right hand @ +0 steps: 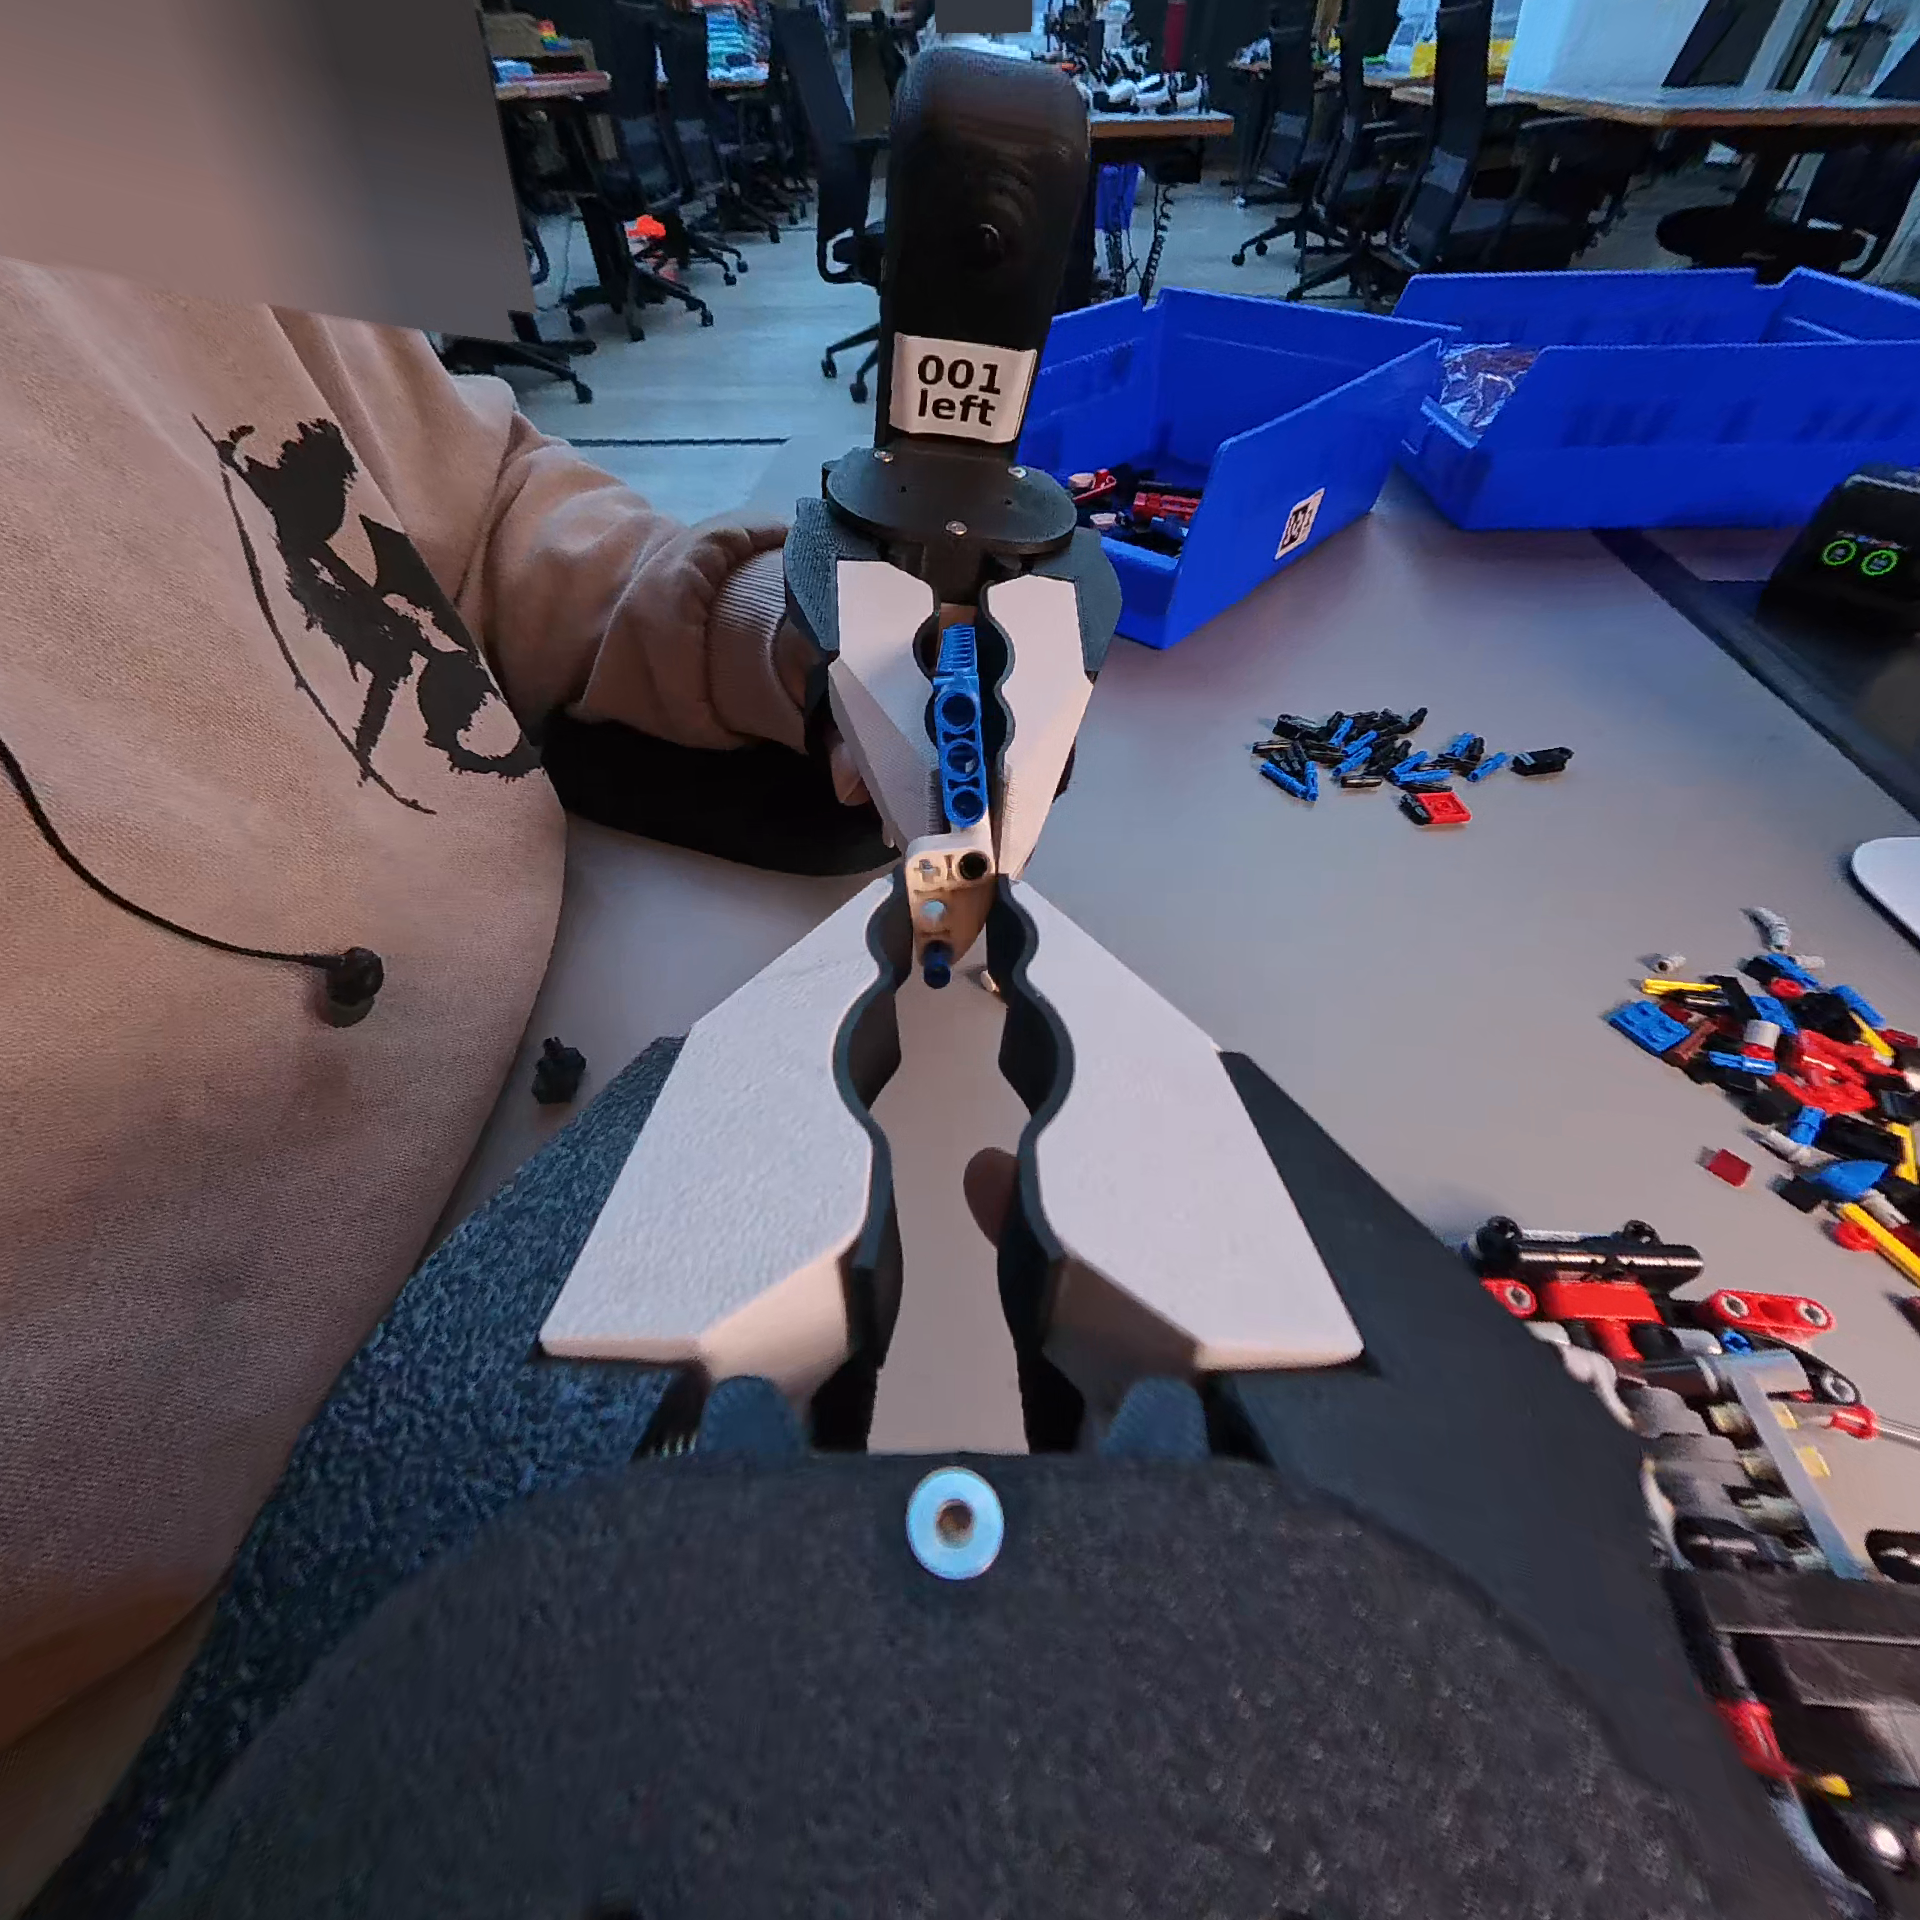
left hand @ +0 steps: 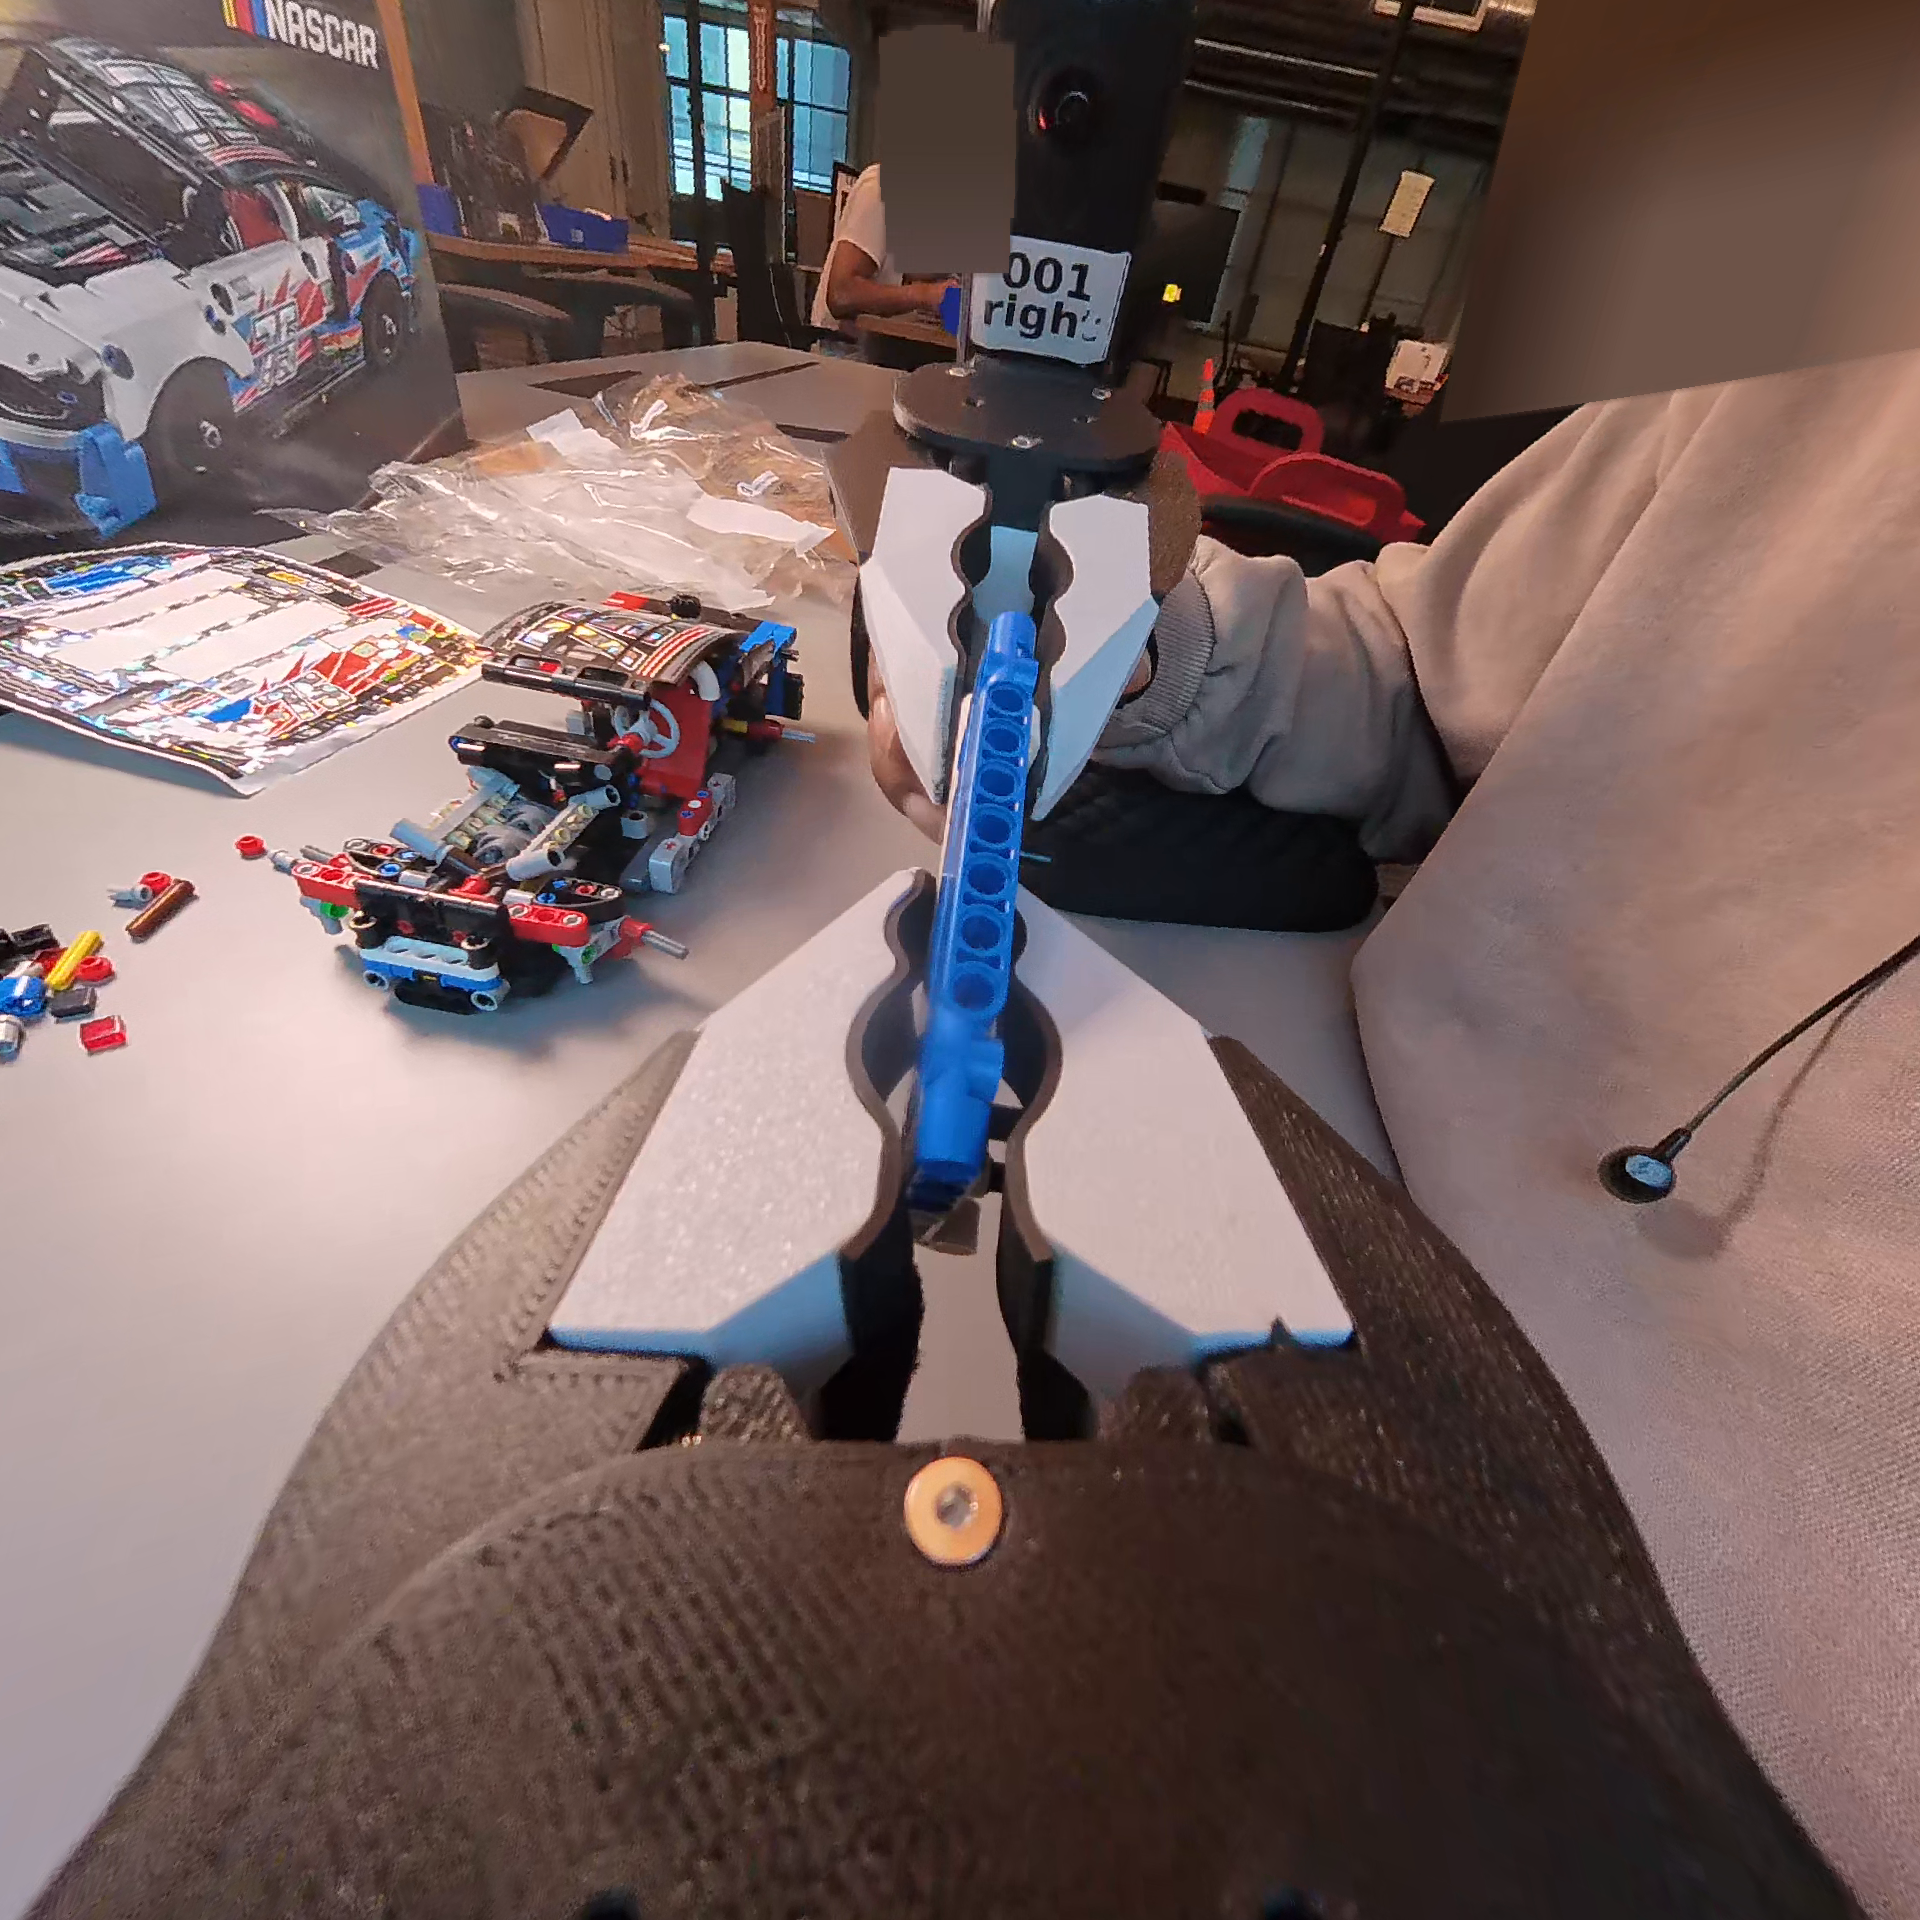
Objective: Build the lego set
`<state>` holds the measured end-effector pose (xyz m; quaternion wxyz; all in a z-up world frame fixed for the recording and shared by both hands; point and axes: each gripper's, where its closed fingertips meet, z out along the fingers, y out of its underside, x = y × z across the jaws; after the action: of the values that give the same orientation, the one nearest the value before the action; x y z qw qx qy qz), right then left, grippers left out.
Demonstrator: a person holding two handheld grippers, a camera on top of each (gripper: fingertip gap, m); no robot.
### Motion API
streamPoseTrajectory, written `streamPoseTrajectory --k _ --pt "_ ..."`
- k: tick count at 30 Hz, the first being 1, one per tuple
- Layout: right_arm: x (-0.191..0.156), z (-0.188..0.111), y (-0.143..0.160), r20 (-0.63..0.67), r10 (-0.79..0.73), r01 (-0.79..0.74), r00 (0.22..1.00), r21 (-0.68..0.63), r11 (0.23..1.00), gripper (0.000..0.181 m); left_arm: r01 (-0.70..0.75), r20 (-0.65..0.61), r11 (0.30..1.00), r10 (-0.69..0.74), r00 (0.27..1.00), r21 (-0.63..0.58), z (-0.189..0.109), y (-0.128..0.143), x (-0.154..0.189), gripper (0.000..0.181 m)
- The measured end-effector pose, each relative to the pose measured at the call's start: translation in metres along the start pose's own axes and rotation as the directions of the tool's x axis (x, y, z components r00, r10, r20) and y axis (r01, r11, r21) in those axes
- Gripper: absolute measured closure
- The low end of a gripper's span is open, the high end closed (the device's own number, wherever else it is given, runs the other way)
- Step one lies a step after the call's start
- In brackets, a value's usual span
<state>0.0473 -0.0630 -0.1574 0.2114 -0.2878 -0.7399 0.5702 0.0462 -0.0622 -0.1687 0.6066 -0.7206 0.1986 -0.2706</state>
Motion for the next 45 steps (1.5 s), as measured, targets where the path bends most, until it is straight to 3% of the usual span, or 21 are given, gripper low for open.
streamPoseTrajectory --k 10,15,18,20,22,24,25,30,33,35,37,39,42,45 --pt "0.003 0.006 0.017 0.004 0.021 -0.021 1.0 -0.071 0.997 0.169 -0.022 0.023 0.998 0.024 0.999 -0.059 0.002 0.014 -0.006 0.175" --pt "0.032 -0.006 -0.013 -0.117 0.121 -0.102 0.986 0.151 0.983 0.161 0.168 0.018 0.976 -0.172 0.985 0.141 -0.002 -0.019 -0.026 0.174" --pt "0.033 -0.009 -0.025 -0.084 0.207 -0.181 0.975 0.244 0.953 0.139 0.307 -0.125 0.902 -0.281 0.951 0.305 -0.012 -0.04 -0.022 0.175" --pt "0.024 0.002 -0.031 -0.076 0.189 -0.166 0.979 0.245 0.955 0.134 0.298 -0.174 0.884 -0.251 0.952 0.359 -0.013 -0.047 -0.014 0.175" --pt "0.012 0.011 -0.045 -0.095 0.122 -0.094 0.988 0.261 0.961 0.141 0.221 -0.166 0.9 -0.169 0.972 0.377 -0.009 -0.05 -0.005 0.175" --pt "0.008 0.011 -0.056 -0.152 0.06 -0.018 0.987 0.265 0.964 0.169 0.155 -0.169 0.91 -0.095 0.981 0.385 -0.006 -0.051 0.004 0.174" --pt "0.006 0.011 -0.056 -0.166 0.035 0.004 0.986 0.231 0.973 0.17 0.12 -0.147 0.915 -0.068 0.987 0.386 -0.007 -0.052 0.004 0.174" --pt "0.005 -0.004 -0.044 -0.233 -0.253 0.242 0.939 -0.078 0.967 0.169 -0.119 0.073 0.974 0.106 0.992 0.195 -0.012 -0.034 -0.013 0.154" --pt "0.009 -0.003 -0.023 -0.19 -0.41 0.347 0.892 -0.291 0.892 0.169 -0.29 0.173 0.957 0.281 0.944 0.029 -0.009 -0.023 -0.017 0.157" --pt "0.012 0.003 -0.02 -0.182 -0.439 0.37 0.88 -0.318 0.873 0.169 -0.353 0.206 0.93 0.368 0.907 -0.106 -0.001 -0.009 -0.021 0.169" --pt "0.014 0.008 -0.024 -0.183 -0.429 0.369 0.885 -0.287 0.884 0.17 -0.368 0.232 0.917 0.395 0.889 -0.153 0.002 -0.005 -0.024 0.175" --pt "0.023 0.005 -0.04 -0.263 -0.384 0.355 0.885 -0.153 0.922 0.168 -0.301 0.277 0.951 0.307 0.911 -0.066 -0.002 -0.015 -0.028 0.176" --pt "0.037 -0.004 -0.055 -0.288 -0.105 0.153 0.952 0.15 0.977 0.151 -0.133 0.271 0.985 0.099 0.957 0.108 -0.005 -0.025 -0.031 0.176" --pt "0.046 -0.008 -0.056 -0.246 0.051 0.02 0.968 0.276 0.961 0.153 -0.089 0.311 0.982 0.034 0.95 0.164 -0.002 -0.029 -0.036 0.176"
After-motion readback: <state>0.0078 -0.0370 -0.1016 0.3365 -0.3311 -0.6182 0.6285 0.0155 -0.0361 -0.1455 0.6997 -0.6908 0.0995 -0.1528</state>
